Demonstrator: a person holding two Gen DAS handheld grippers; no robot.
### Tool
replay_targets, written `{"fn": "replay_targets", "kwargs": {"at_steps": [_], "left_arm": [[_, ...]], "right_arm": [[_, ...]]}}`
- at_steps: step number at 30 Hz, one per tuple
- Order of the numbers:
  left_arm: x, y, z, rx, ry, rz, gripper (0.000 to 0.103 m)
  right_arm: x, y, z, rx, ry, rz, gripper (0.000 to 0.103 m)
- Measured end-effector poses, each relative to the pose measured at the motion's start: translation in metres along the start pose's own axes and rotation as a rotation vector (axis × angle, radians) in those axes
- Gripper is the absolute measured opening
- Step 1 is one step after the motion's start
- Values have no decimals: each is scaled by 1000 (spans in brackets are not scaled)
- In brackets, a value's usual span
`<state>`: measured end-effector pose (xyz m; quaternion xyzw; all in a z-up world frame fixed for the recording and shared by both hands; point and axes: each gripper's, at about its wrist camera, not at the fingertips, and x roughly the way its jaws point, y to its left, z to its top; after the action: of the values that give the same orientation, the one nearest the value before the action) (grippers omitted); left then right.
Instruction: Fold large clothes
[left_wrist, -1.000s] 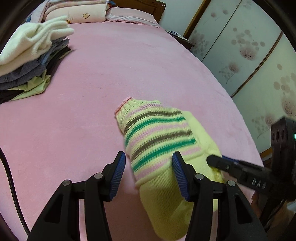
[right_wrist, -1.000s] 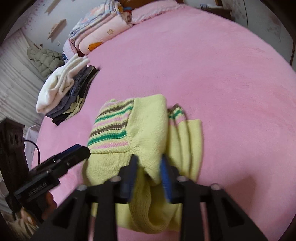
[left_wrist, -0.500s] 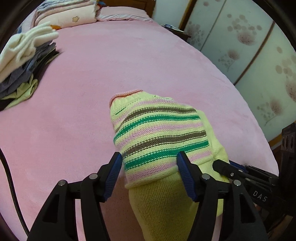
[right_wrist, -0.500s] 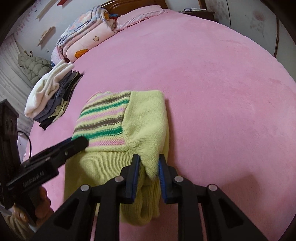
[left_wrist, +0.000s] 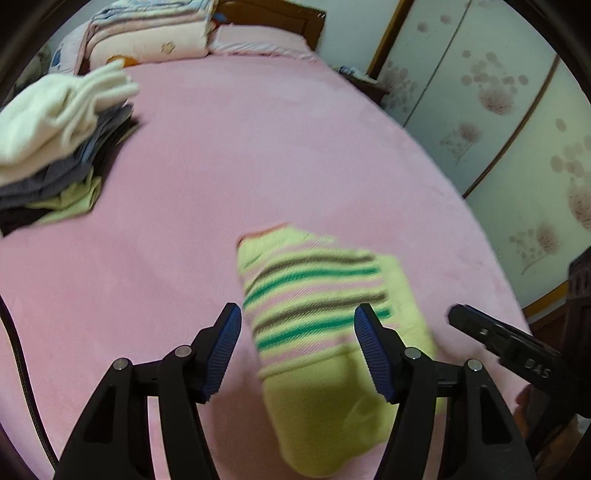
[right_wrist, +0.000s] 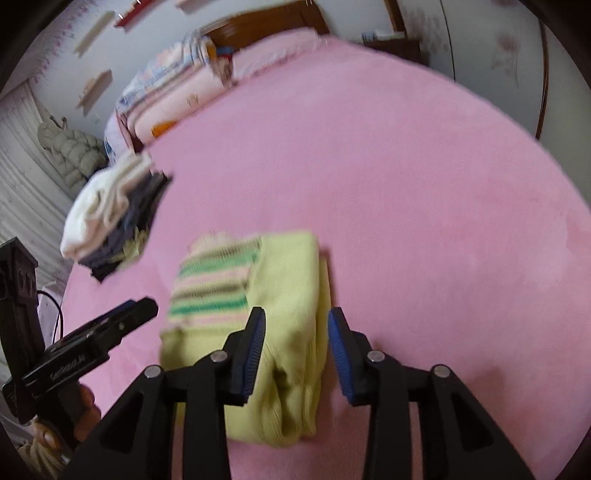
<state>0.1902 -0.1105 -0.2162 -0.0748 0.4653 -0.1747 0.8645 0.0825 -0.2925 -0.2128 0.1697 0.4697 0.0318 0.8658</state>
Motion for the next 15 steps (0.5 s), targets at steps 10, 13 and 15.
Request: {"fn": "replay_targets", "kwargs": {"at_steps": [10, 13, 15], "left_arm": [[62, -15, 19, -18, 80, -49, 38], [71, -14, 17, -7, 73, -23, 38], [76, -13, 16, 5, 76, -10, 38]], "right_arm": [[48, 30, 18, -130, 3, 38, 27], [65, 24, 14, -133, 43, 17, 24], [70, 18, 9, -137, 52, -6, 23]]}}
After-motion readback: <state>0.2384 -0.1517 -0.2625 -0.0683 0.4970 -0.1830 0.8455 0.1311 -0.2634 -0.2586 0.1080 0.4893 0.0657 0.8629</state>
